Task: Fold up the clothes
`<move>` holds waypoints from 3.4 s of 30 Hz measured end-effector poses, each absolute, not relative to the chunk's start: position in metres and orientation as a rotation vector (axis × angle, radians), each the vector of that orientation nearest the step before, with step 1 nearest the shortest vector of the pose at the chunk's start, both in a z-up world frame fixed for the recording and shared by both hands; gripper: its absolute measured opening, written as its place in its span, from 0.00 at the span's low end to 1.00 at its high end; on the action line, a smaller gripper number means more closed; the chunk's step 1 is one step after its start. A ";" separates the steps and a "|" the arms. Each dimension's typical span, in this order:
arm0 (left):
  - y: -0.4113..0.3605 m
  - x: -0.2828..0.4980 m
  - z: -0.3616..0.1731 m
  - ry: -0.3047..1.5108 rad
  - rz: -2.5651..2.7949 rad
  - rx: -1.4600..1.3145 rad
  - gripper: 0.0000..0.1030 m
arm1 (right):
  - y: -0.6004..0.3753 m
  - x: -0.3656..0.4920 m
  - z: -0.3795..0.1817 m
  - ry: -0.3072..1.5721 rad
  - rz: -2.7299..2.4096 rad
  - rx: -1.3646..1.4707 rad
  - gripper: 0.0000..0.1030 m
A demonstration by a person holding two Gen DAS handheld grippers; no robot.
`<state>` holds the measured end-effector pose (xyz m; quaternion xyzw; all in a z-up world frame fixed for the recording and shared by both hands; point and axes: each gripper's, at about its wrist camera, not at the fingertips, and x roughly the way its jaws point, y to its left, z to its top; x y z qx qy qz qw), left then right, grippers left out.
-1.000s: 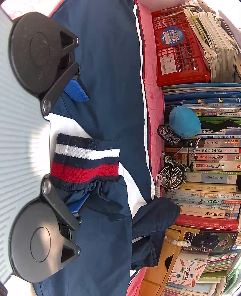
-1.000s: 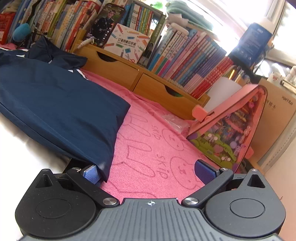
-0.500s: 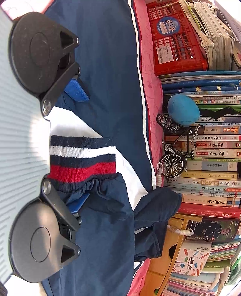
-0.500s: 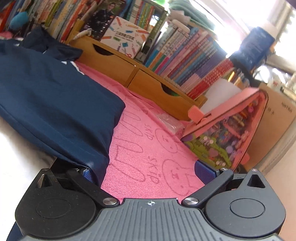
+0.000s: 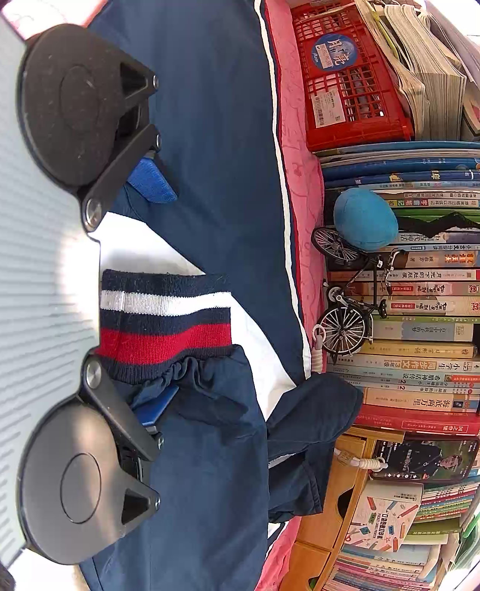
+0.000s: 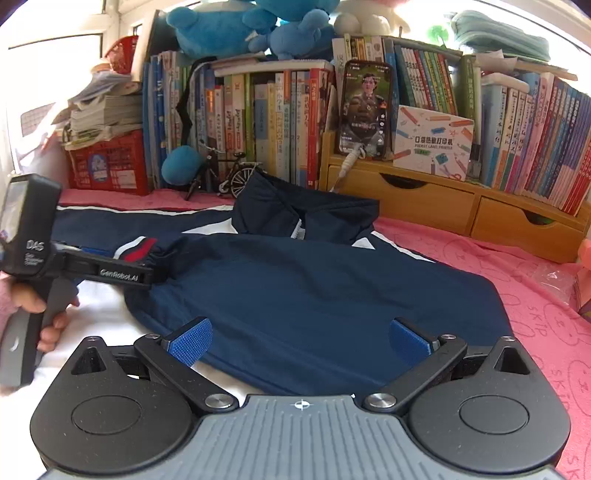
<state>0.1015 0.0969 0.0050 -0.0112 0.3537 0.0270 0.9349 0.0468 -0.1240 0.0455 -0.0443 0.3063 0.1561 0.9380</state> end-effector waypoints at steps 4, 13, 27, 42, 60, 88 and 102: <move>0.097 0.102 0.005 0.724 0.055 -0.022 1.00 | -0.122 0.077 0.027 0.698 0.245 -0.043 1.00; 0.097 0.101 0.006 0.724 0.050 -0.023 1.00 | -0.277 0.070 -0.009 0.707 -0.258 -0.017 0.99; 0.097 0.101 0.005 0.726 0.050 -0.023 1.00 | -0.227 0.088 0.033 0.633 0.123 0.216 1.00; 0.097 0.101 0.004 0.727 0.050 -0.024 1.00 | -0.153 0.160 -0.015 0.747 0.065 -0.055 1.00; 0.097 0.101 0.003 0.729 0.051 -0.024 1.00 | -0.221 0.091 0.037 0.716 -0.011 0.217 1.00; 0.098 0.102 0.004 0.731 0.050 -0.025 1.00 | -0.212 -0.018 0.012 0.595 0.155 -0.229 1.00; 0.098 0.102 0.004 0.731 0.045 -0.023 1.00 | -0.273 0.002 -0.009 0.611 -0.166 -0.343 0.99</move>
